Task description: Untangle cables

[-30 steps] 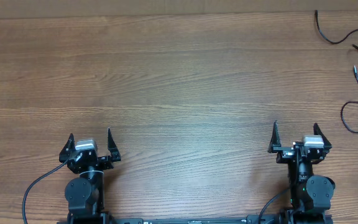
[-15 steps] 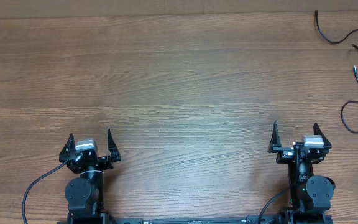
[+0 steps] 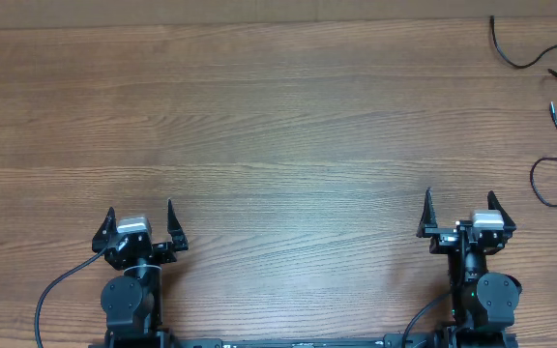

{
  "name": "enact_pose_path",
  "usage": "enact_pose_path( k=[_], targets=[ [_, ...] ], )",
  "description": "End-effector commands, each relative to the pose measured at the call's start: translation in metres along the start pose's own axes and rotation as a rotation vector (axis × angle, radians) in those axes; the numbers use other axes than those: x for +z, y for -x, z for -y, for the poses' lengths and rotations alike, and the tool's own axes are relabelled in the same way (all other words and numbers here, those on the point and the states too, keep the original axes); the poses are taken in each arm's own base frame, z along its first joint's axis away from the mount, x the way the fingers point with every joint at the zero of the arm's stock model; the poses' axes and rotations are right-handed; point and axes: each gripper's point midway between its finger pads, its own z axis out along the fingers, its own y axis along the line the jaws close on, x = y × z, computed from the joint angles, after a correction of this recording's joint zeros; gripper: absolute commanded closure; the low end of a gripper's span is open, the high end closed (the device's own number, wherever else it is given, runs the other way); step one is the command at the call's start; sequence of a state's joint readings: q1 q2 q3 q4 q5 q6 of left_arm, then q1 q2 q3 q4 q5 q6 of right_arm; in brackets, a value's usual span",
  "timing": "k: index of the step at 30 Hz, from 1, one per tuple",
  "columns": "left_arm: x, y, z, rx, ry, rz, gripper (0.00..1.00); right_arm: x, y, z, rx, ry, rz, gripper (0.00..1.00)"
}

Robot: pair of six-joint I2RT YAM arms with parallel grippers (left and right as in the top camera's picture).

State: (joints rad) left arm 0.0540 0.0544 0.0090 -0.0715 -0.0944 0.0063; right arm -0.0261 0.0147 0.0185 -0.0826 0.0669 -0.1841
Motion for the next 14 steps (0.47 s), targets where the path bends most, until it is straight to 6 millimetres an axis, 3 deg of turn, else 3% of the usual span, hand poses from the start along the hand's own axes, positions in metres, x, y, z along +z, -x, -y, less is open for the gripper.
enact_pose_path(
  k=[1, 14],
  targets=[
    [-0.0003, 0.0005, 0.0, 0.009, 0.002, 0.008, 0.0, 0.0, -0.0014, 0.0004, 0.0, -0.003, 0.005, 0.0],
    [-0.0003, 0.0005, 0.0, 0.009, 0.002, 0.008, 0.0, 0.0, -0.0014, 0.0004, 0.0, -0.003, 0.005, 0.0]
  ],
)
